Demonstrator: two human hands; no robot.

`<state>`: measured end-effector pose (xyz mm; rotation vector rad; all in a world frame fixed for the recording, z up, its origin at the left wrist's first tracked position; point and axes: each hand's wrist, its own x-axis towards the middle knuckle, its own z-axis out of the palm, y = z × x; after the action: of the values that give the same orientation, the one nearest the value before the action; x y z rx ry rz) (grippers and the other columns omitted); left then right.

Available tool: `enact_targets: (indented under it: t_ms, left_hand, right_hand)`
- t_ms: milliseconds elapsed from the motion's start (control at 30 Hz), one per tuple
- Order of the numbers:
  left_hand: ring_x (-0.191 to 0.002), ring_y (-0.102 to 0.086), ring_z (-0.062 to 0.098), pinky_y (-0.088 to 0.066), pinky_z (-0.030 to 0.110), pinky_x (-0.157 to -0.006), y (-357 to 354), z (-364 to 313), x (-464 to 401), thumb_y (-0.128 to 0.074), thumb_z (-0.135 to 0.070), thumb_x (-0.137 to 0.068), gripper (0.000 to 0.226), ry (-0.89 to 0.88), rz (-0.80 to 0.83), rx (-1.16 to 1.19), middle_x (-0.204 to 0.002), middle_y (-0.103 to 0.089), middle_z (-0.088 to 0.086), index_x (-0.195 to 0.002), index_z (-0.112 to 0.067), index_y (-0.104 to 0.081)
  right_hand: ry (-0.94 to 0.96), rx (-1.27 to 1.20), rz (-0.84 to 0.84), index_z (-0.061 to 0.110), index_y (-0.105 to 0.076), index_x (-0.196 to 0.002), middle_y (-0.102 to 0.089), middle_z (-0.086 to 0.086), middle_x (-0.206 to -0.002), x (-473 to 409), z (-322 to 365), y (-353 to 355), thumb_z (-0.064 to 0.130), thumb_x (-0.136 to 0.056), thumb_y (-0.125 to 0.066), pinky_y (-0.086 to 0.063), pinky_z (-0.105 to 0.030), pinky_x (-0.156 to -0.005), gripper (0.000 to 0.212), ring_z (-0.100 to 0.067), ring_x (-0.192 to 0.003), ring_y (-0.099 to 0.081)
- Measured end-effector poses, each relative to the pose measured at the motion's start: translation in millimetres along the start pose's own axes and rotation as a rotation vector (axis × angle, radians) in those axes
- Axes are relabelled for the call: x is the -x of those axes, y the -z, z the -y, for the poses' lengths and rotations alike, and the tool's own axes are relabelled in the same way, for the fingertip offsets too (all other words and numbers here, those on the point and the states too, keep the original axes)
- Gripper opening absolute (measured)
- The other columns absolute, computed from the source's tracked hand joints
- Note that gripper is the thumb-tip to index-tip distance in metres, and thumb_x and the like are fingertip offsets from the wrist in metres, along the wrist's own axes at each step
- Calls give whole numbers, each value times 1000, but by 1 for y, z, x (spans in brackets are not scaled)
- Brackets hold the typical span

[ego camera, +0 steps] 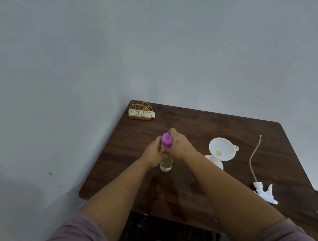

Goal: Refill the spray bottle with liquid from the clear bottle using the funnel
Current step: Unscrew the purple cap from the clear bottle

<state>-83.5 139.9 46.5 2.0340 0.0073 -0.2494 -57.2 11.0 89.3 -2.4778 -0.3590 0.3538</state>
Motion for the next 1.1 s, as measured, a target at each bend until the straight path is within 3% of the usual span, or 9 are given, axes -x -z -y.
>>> enact_targets:
  t_ms: [200,300,433,567,700,767,833,900,1100]
  left_hand:
    - [-103,-58,9,-52,19,-82,7,3,-10,-78,-11,-78,61,9,86,-21,-109,-56,-12,-129,-20,-45]
    - [-113,-58,14,-49,28,-94,5,1,-17,-84,-25,-72,64,-59,88,-110,-118,-57,-10,-126,-22,-50]
    - [-128,-49,25,-43,40,-104,-1,1,-21,-67,-19,-89,55,-152,74,-305,-141,-51,8,-140,-14,-48]
    - [-125,-53,31,-50,26,-89,-3,-5,-21,-54,-20,-96,43,-12,32,-109,-133,-57,15,-137,-8,-49]
    - [-100,-63,36,-50,30,-68,-2,-5,-27,-64,-7,-90,41,72,100,-97,-114,-65,22,-129,-2,-51]
    - [-101,-64,38,-50,24,-61,0,-2,-31,-70,-6,-86,44,68,114,-81,-112,-66,22,-127,-2,-54]
    - [-103,-64,33,-48,18,-64,-1,-1,-30,-75,-7,-83,46,45,103,-102,-112,-67,18,-124,-2,-56]
    - [-101,-65,29,-52,26,-73,-2,0,-29,-79,-8,-79,46,25,101,-100,-110,-68,15,-120,-3,-60]
    - [-85,-63,17,-52,23,-63,6,-2,-27,-81,-2,-74,38,23,206,-74,-93,-66,6,-110,-3,-65]
  right_hand:
    - [-45,104,66,17,-37,-128,-51,-8,-116,-6,7,2,31,-82,-68,-52,-30,-80,57,-20,-98,-56]
    - [-2,179,-126,14,-44,-118,-50,-7,-108,-9,23,4,47,-88,-48,-50,-34,-78,45,-22,-96,-53]
    - [-42,478,-282,12,-54,-111,-54,-8,-103,-10,41,-12,55,-93,-38,-42,-32,-65,50,-24,-92,-54]
    - [-211,518,-211,7,-53,-116,-59,-8,-100,-18,40,-20,42,-98,-39,-43,-31,-61,41,-21,-77,-56]
    - [-86,541,-161,5,-54,-109,-62,-11,-101,-23,32,-9,30,-100,-34,-39,-34,-61,33,-28,-86,-61]
    - [-31,547,-149,5,-54,-107,-62,-11,-102,-22,28,-7,32,-101,-31,-38,-34,-61,36,-31,-89,-62]
    - [5,558,-112,6,-54,-105,-62,-9,-97,-19,26,-6,33,-101,-30,-39,-34,-60,36,-28,-85,-62]
    - [32,560,-84,8,-54,-104,-56,-4,-85,-17,23,-4,34,-101,-29,-41,-33,-58,37,-23,-75,-58]
    - [160,709,72,10,-46,-111,-41,-4,-88,-13,26,5,36,-102,-25,-40,-38,-60,34,-28,-79,-56]
